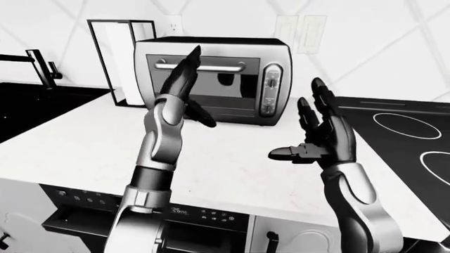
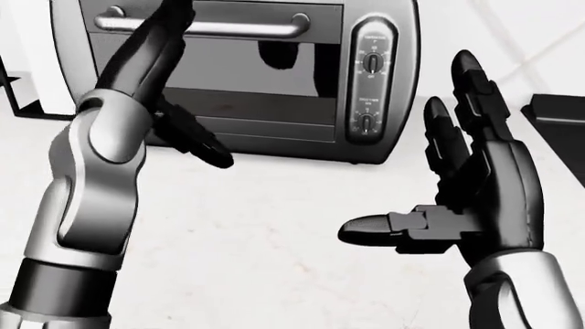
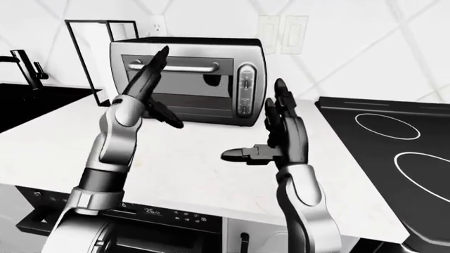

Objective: Open the toaster oven door.

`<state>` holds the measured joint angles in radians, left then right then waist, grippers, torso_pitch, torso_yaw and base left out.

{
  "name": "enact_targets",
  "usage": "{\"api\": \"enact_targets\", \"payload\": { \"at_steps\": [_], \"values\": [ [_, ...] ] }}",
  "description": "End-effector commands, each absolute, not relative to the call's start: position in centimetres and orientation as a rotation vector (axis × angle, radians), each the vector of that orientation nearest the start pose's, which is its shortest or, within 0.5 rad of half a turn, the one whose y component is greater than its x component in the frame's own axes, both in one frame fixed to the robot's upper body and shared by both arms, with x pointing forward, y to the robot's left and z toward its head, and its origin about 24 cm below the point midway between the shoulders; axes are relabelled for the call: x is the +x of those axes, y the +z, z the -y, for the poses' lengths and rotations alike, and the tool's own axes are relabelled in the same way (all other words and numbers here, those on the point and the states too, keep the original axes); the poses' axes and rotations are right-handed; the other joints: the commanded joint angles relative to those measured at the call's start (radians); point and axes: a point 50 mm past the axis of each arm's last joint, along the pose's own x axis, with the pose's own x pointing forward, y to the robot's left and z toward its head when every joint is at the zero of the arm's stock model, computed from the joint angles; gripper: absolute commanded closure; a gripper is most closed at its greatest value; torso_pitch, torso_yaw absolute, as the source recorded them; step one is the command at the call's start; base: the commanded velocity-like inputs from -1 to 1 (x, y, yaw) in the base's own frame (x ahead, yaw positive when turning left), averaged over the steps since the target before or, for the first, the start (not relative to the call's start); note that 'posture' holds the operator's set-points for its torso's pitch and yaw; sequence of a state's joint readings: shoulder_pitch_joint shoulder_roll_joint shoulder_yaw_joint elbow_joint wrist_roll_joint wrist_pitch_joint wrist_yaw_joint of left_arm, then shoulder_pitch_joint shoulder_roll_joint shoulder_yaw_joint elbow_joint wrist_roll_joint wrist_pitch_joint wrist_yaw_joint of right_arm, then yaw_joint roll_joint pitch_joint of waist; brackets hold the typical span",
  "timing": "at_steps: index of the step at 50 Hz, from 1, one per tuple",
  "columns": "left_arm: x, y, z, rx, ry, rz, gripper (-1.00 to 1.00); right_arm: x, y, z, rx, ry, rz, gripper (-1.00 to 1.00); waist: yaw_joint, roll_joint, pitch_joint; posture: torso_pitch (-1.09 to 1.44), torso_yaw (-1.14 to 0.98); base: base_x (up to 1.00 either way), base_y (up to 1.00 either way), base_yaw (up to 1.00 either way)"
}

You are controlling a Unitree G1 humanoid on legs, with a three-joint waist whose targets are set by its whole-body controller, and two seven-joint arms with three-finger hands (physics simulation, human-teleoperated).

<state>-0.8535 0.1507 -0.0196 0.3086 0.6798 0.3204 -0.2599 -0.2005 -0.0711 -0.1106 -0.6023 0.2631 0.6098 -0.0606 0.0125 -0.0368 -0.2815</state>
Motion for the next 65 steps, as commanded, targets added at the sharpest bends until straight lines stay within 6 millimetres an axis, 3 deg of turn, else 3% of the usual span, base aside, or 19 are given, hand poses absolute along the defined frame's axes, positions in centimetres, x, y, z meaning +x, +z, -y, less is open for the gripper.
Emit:
{"api": "enact_targets", "payload": {
  "at_steps": [1,7,19,30,39,50,59,65],
  "values": [
    [37.8,23.6,-11.4,0.874,-0.074,0.276,-1.00,25.2,18.5,15.6,0.144,0.060,0.271,-1.00,-0.001,0.000,-0.010,-0.37,0.00,0.00,0.00,0.00],
    [38.5,23.5,-10.1,0.969,-0.119,0.264,-1.00,25.3,18.6,15.7,0.145,0.060,0.273,-1.00,-0.002,-0.002,-0.010,-0.37,0.00,0.00,0.00,0.00],
    [41.2,21.0,-8.8,1.270,-0.169,0.246,-1.00,25.1,19.0,15.8,0.147,0.059,0.276,-1.00,-0.007,-0.005,-0.011,-0.37,0.00,0.00,0.00,0.00],
    [41.9,20.3,-7.0,1.383,-0.220,0.262,-1.00,25.0,18.8,16.0,0.150,0.054,0.275,-1.00,-0.004,-0.009,-0.010,-0.37,0.00,0.00,0.00,0.00],
    [41.9,19.6,-6.7,1.416,-0.245,0.269,-1.00,25.0,18.6,15.9,0.153,0.055,0.273,-1.00,-0.002,-0.008,-0.008,-0.37,0.00,0.00,0.00,0.00],
    [42.2,20.4,-6.6,1.469,-0.226,0.294,-1.00,25.1,18.4,15.8,0.154,0.056,0.271,-1.00,-0.001,-0.007,-0.007,-0.37,0.00,0.00,0.00,0.00],
    [42.1,22.2,-5.1,1.540,-0.207,0.369,-1.00,25.3,18.1,15.9,0.154,0.055,0.270,-1.00,-0.003,-0.009,-0.003,-0.37,0.00,0.00,0.00,0.00],
    [42.2,22.0,-5.0,1.546,-0.209,0.358,-1.00,25.3,18.1,15.9,0.154,0.054,0.270,-1.00,-0.006,-0.008,-0.004,-0.37,0.00,0.00,0.00,0.00]
  ]
}}
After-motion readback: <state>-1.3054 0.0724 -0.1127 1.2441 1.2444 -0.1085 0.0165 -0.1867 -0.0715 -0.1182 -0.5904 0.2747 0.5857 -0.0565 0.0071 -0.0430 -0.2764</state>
